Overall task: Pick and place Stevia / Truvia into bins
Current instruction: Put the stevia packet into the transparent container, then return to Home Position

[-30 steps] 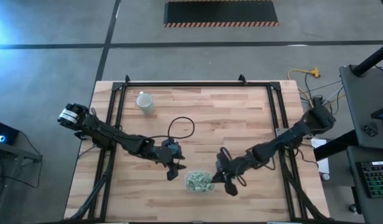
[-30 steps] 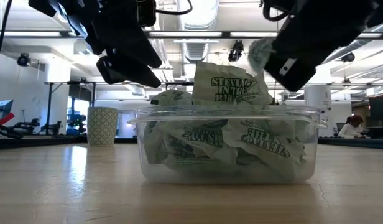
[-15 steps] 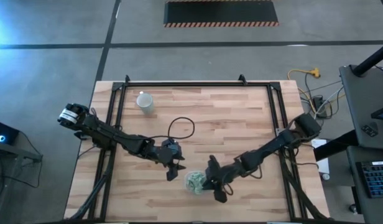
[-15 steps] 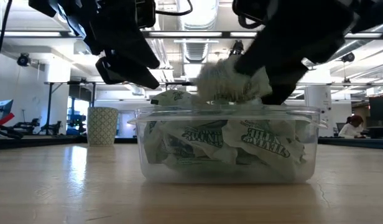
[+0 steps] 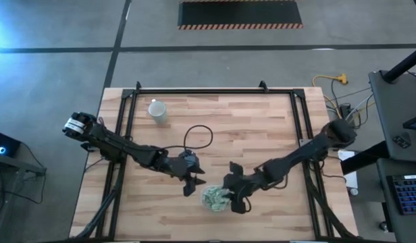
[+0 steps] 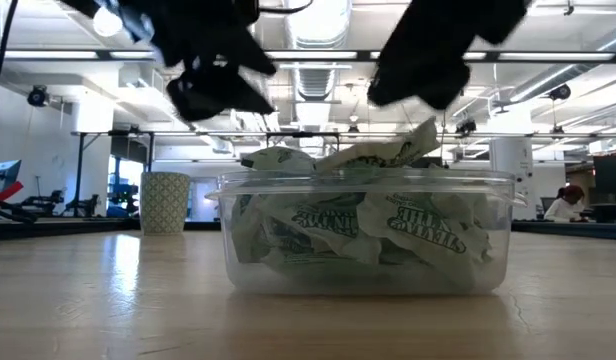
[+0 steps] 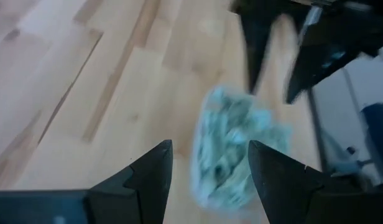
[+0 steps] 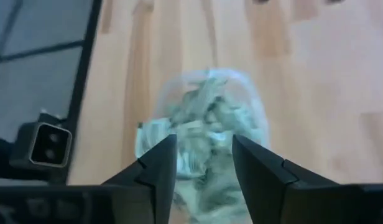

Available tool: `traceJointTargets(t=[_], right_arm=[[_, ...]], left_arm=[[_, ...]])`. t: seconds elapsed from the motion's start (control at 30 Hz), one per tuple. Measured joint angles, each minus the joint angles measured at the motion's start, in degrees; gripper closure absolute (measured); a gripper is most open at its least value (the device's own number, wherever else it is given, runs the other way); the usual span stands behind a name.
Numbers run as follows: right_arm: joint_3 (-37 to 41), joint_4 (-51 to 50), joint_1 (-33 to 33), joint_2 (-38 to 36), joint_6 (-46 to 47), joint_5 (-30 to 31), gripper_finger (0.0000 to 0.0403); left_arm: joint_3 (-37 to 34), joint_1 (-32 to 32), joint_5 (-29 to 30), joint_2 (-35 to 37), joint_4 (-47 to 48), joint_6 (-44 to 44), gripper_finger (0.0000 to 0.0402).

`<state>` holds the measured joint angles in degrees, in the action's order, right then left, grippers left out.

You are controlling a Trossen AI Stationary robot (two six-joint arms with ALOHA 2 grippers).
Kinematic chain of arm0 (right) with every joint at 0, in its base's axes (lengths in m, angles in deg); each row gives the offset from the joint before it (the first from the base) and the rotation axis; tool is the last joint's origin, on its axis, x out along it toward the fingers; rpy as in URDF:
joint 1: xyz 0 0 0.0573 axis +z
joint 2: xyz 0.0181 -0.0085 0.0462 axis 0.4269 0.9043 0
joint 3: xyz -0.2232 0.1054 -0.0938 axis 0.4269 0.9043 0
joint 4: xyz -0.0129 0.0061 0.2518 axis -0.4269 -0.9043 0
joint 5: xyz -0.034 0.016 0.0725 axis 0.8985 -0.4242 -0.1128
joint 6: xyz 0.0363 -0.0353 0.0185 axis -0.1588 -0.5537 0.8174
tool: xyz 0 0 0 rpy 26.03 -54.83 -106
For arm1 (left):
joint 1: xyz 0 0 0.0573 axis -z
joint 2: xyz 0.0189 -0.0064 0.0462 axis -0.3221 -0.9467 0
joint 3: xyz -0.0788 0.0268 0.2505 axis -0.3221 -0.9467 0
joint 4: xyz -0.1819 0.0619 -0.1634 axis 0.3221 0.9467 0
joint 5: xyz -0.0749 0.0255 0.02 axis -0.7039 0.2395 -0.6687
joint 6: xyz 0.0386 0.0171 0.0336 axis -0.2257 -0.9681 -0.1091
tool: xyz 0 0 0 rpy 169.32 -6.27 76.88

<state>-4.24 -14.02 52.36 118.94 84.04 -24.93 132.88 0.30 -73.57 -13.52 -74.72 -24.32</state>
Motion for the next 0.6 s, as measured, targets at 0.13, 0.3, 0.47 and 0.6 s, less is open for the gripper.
traceJointTargets(t=[0.13, 0.3, 0.47, 0.6], right_arm=[[-4.2, -7.0, 0.0, -3.0, -6.2, 4.8, 0.0253], [-6.2, -11.4, 0.7, -6.9, -15.0, 6.1, 0.0254], [-1.6, -10.4, 3.5, -16.1, -15.7, 13.5, 0.0267], [8.9, -8.7, 6.7, -28.1, -11.2, 23.5, 0.028]], left_arm=[[1.7, 0.0, 0.0, 0.3, -4.9, -0.8, 0.0208], [2.2, 0.2, -0.4, 1.5, -10.8, -12.5, 0.0208], [0.1, 0.6, -1.4, 9.1, -11.9, -26.7, 0.0208], [-7.6, 0.5, -0.1, 19.3, -14.7, -32.0, 0.0208]])
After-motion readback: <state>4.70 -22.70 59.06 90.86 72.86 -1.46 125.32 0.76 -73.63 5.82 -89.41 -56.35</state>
